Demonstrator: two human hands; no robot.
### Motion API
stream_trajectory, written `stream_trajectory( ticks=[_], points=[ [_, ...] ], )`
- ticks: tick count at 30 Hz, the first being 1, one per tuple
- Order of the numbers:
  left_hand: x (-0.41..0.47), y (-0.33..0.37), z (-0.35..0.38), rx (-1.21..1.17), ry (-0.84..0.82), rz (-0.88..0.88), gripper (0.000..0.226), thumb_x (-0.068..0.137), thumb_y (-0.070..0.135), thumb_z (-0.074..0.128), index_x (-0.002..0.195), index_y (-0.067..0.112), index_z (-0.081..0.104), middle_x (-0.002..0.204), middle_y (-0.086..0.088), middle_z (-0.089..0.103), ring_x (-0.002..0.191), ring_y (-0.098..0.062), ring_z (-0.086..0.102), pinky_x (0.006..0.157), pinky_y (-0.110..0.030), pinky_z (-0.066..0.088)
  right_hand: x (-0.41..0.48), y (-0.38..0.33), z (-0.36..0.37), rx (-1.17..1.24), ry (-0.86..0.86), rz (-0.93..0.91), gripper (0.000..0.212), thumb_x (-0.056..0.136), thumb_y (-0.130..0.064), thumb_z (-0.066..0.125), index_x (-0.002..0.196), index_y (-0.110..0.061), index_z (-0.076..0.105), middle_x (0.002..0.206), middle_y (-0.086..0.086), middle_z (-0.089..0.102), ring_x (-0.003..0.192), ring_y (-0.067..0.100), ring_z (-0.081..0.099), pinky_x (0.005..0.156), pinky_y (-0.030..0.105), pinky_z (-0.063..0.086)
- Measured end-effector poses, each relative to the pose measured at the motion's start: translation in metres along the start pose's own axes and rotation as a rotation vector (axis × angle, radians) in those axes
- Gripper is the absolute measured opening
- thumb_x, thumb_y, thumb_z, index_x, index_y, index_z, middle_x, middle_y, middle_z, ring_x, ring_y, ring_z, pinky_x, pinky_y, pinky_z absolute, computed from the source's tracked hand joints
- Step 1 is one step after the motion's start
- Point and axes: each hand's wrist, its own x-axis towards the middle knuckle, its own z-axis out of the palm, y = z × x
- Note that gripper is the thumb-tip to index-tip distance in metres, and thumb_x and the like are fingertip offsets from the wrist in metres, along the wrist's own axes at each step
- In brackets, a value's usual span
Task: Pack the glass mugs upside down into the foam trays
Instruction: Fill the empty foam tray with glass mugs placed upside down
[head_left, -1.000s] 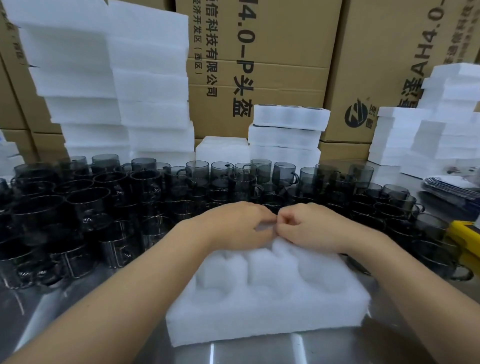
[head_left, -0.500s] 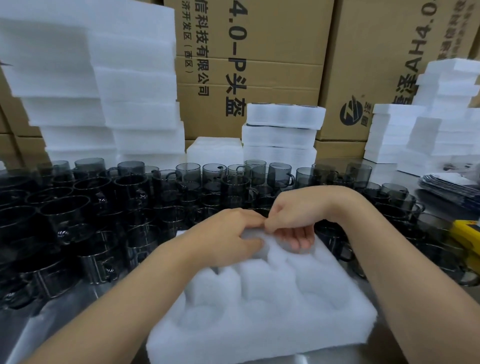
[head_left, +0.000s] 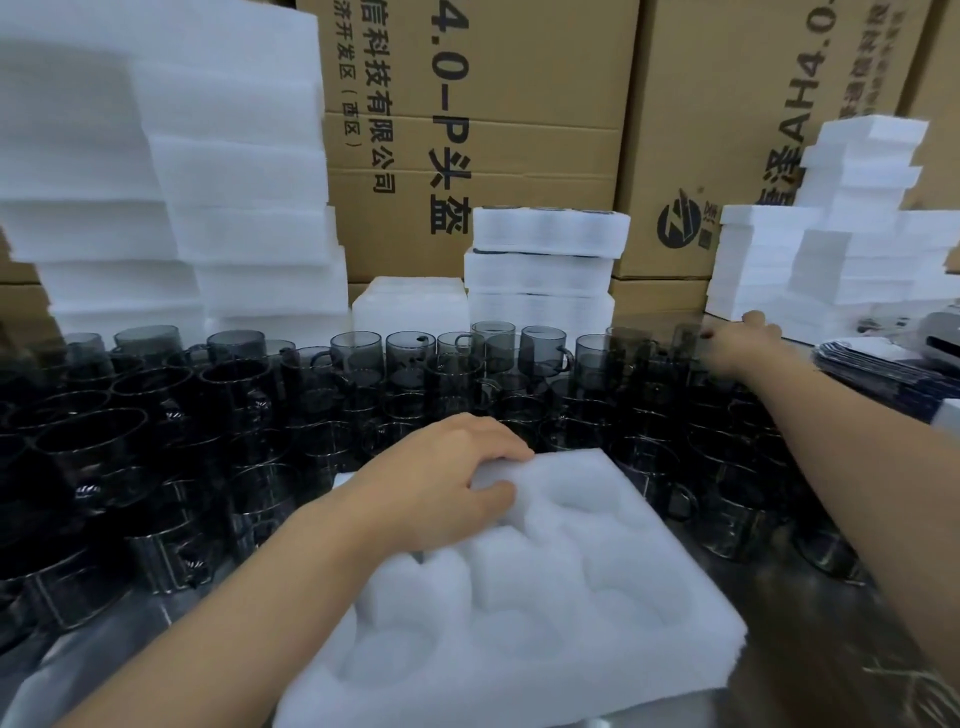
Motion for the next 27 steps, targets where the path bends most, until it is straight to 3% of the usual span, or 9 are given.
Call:
stream_trajectory(
  ticks=[4, 10, 12, 16, 18, 20, 22, 24, 27],
  points=[
    [-0.001, 0.000, -0.001, -0.006, 0.002, 0.002, 0.041, 0.091, 0.019, 0.056, 0.131, 0.024, 0.057, 0.134, 0.017, 0.051, 0.124, 0.002, 0.037, 0.103, -0.009, 0.022, 0.000, 0.002, 0.010, 0.132, 0.071, -0.048, 0.027, 0.097, -0.013, 0.043, 0.123, -0.011, 0.048, 0.135, 0.021, 0.029, 0.121, 0.042, 0.035, 0.101, 0.047, 0.037],
    [0.000, 0.000, -0.001, -0.087, 0.019, -0.011, 0.038, 0.090, 0.015, 0.059, 0.127, 0.021, 0.061, 0.123, 0.021, 0.052, 0.121, 0.005, 0.040, 0.096, 0.002, 0.020, -0.026, -0.027, -0.025, 0.394, 0.347, -0.185, 0.028, 0.098, -0.005, 0.040, 0.124, 0.002, 0.045, 0.146, 0.026, 0.016, 0.110, 0.050, 0.047, 0.094, 0.044, 0.040],
    [0.000, 0.001, 0.000, -0.153, 0.058, -0.024, 0.034, 0.089, 0.011, 0.060, 0.122, 0.020, 0.065, 0.117, 0.023, 0.052, 0.114, 0.010, 0.042, 0.091, 0.006, 0.021, -0.045, -0.048, -0.042, 0.538, 0.348, -0.244, 0.026, 0.100, -0.012, 0.040, 0.124, -0.003, 0.045, 0.147, 0.022, 0.020, 0.110, 0.041, 0.050, 0.093, 0.039, 0.042],
    [0.000, -0.001, 0.002, -0.350, 0.184, -0.109, 0.032, 0.089, 0.011, 0.062, 0.117, 0.026, 0.067, 0.118, 0.022, 0.059, 0.108, 0.004, 0.053, 0.087, 0.000, 0.035, -0.104, -0.089, -0.055, 0.896, 0.246, -0.376, 0.013, 0.100, -0.018, 0.044, 0.111, -0.016, 0.051, 0.122, 0.006, 0.051, 0.078, 0.009, 0.054, 0.059, 0.013, 0.045],
    [0.001, -0.002, 0.003, -0.478, 0.240, -0.175, 0.046, 0.090, 0.014, 0.062, 0.131, 0.033, 0.053, 0.120, 0.024, 0.059, 0.107, -0.002, 0.057, 0.088, -0.005, 0.040, -0.138, -0.107, -0.046, 1.093, 0.118, -0.400, 0.004, 0.099, -0.023, 0.046, 0.099, -0.024, 0.050, 0.112, -0.003, 0.053, 0.086, 0.015, 0.060, 0.074, 0.029, 0.054],
    [0.002, -0.002, 0.002, -0.700, 0.342, -0.215, 0.068, 0.091, 0.014, 0.062, 0.147, 0.033, 0.028, 0.121, 0.020, 0.059, 0.106, -0.003, 0.060, 0.090, -0.014, 0.044, -0.167, -0.124, -0.031, 1.199, 0.053, -0.425, 0.008, 0.098, -0.026, 0.048, 0.091, -0.027, 0.050, 0.106, -0.007, 0.054, 0.098, 0.022, 0.061, 0.090, 0.042, 0.051],
    [0.005, -0.004, -0.001, -0.891, 0.466, -0.234, 0.076, 0.093, 0.015, 0.059, 0.152, 0.029, 0.012, 0.120, 0.012, 0.060, 0.105, -0.003, 0.062, 0.090, -0.022, 0.049, -0.185, -0.134, -0.015, 1.185, 0.056, -0.522, 0.008, 0.097, -0.023, 0.051, 0.089, -0.022, 0.050, 0.112, 0.000, 0.056, 0.109, 0.017, 0.056, 0.098, 0.036, 0.044],
    [0.007, -0.007, -0.005, -1.061, 0.539, -0.286, 0.064, 0.097, 0.020, 0.052, 0.150, 0.025, 0.017, 0.115, 0.003, 0.064, 0.101, -0.011, 0.067, 0.077, -0.022, 0.054, -0.193, -0.133, -0.005, 1.073, 0.090, -0.676, 0.008, 0.096, -0.020, 0.054, 0.088, -0.020, 0.051, 0.129, -0.001, 0.047, 0.118, 0.004, 0.044, 0.097, 0.020, 0.037],
    [0.007, -0.009, -0.012, -1.260, 0.518, -0.354, 0.029, 0.100, 0.031, 0.041, 0.124, 0.021, 0.053, 0.100, -0.003, 0.074, 0.092, -0.016, 0.071, 0.066, -0.021, 0.055, -0.195, -0.120, 0.000, 1.041, 0.141, -0.840, 0.020, 0.087, -0.014, 0.067, 0.081, -0.027, 0.053, 0.127, -0.011, 0.039, 0.115, 0.005, 0.048, 0.086, 0.014, 0.042]
  ],
)
